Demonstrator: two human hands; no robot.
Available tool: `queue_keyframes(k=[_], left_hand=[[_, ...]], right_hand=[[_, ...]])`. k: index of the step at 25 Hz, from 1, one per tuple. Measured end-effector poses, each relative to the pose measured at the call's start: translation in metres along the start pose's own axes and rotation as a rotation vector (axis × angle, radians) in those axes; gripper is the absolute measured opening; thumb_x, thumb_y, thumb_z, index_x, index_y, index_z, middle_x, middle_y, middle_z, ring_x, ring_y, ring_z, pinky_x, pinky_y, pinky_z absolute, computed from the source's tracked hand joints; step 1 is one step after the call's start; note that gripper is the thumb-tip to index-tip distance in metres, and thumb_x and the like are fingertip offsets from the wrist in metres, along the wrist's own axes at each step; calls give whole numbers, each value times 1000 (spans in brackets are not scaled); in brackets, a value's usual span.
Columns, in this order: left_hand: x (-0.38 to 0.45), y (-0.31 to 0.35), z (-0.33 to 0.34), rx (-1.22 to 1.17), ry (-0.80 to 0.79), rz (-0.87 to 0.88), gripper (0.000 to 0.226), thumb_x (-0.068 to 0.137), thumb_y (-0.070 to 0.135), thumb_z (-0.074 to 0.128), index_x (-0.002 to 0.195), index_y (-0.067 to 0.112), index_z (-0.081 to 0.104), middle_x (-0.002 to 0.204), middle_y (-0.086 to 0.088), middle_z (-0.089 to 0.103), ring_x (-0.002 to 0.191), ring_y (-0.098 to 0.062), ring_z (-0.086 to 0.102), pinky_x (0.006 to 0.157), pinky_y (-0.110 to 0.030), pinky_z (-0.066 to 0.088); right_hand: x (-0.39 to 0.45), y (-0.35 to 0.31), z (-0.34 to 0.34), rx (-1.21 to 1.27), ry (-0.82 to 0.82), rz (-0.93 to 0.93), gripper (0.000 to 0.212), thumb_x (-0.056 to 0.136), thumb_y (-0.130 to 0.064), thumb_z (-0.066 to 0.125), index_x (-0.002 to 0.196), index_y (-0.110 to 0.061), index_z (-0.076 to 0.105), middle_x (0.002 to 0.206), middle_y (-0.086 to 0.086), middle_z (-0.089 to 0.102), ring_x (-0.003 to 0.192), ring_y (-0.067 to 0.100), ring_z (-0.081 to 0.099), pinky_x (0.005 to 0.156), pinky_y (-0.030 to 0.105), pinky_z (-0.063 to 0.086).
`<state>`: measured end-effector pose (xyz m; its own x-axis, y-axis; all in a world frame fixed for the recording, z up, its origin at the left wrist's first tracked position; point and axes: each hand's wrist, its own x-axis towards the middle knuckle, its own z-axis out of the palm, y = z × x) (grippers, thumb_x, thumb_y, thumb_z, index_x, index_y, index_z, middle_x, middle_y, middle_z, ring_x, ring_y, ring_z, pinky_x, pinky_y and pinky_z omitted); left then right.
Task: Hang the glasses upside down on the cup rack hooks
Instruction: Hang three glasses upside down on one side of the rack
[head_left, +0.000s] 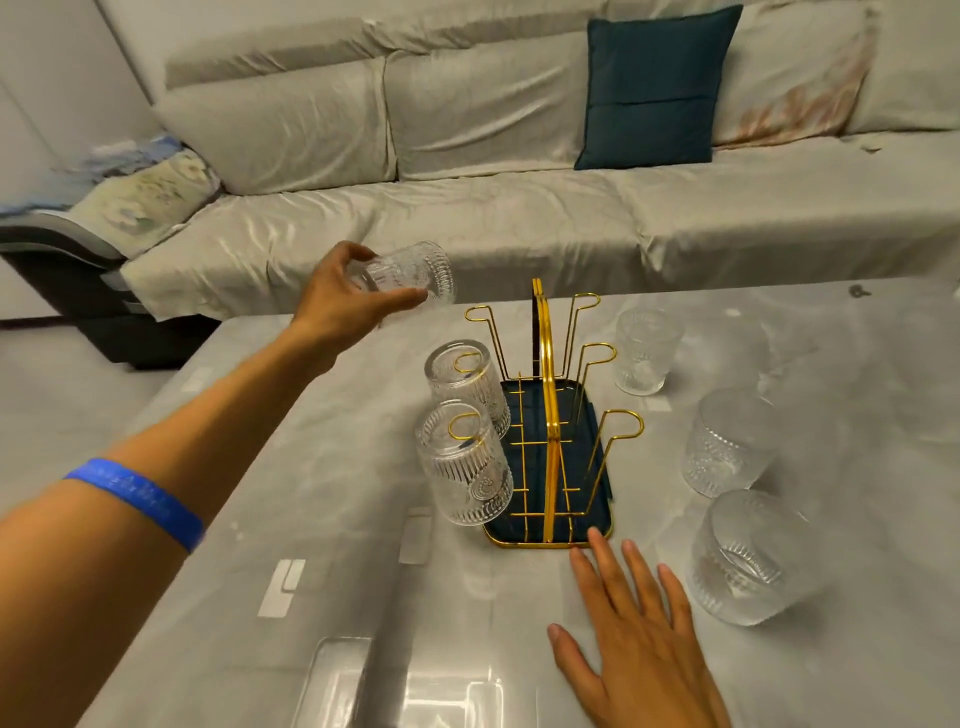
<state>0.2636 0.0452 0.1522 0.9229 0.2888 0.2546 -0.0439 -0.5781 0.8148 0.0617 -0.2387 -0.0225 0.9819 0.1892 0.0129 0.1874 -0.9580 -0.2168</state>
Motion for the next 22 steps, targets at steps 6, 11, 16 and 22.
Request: queue_keyframes(k=[6,11,16,22], left_hand=[[1,55,9,126,-11,43,79,51,49,93,114,24,52,111,-8,63,87,-19,65,53,-25,55],[4,62,39,138,-75,-9,75,60,30,94,124,16,58,120,-15,62,102,-31,63,83,-43,59],[10,53,56,143,-150,-49,70,69,16,89,130,11,55,106,-5,56,77,-14,58,48,-11,44],[12,44,76,169,-217,-39,71,66,10,90,129,8,57,119,-13,62,98,-26,60,66,-23,50]], right_hand=[[0,1,0,18,11,7,80,87,-64,10,123,-16,63,136,8,54,119,34,54,105,40,4],[5,5,8,38,49,-32,81,85,-67,11,124,-17,62,139,9,52,129,34,43,105,42,5],[13,9,20,65,171,-109,75,84,-71,11,127,-18,41,156,-1,25,142,27,1,105,44,6],[18,13,32,25,252,-125,75,83,-72,10,130,-19,37,158,-5,-20,142,20,-18,106,46,5]])
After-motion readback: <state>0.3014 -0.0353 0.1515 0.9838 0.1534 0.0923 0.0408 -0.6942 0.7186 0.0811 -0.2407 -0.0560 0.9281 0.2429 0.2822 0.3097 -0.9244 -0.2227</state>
